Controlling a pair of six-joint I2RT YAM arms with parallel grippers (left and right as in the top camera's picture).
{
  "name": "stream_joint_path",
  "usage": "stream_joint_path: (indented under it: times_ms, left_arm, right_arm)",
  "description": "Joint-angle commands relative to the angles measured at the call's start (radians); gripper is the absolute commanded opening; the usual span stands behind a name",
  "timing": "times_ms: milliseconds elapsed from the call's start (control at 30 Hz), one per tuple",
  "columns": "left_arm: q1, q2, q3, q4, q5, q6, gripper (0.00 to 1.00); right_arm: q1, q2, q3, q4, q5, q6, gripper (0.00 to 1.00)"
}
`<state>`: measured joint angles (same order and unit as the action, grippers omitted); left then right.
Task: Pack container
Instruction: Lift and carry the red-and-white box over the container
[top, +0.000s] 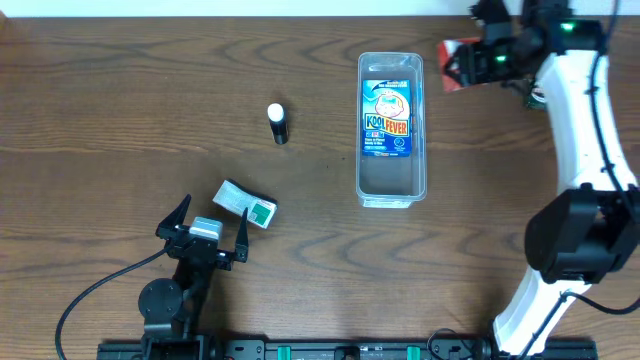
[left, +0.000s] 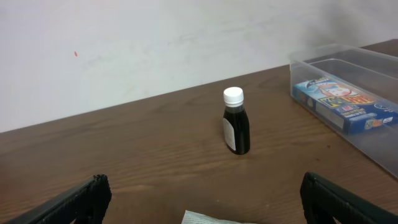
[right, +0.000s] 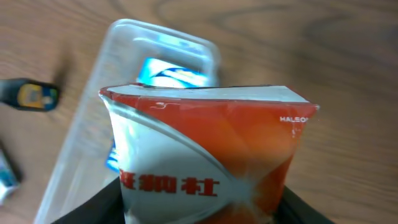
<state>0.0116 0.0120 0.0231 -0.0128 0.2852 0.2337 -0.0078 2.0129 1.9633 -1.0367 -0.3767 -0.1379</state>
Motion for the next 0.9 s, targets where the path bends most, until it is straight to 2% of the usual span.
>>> stream_joint_path:
  times_ms: [0,267,567,867]
  left_arm:
    - [0.005,-0.002,-0.019,-0.032,0.010,0.005,0.98]
    - [0.005,-0.002,-0.019,-0.032,0.010,0.005,0.98]
    - [0.005,-0.002,-0.019,-0.032,0.010,0.005,0.98]
    - [0.005,-0.002,-0.019,-0.032,0.010,0.005,0.98]
  right_arm:
    - [0.063,-0.023,0.017,-0.004,0.023,0.120,0.50]
    - [0.188,-0.023,0.017,-0.004,0.119,0.179,0.52]
    - [0.285,-0.023,0.017,-0.003,0.285,0.336,0.58]
    - [0.356,-0.023,0.014,-0.002,0.418,0.460,0.56]
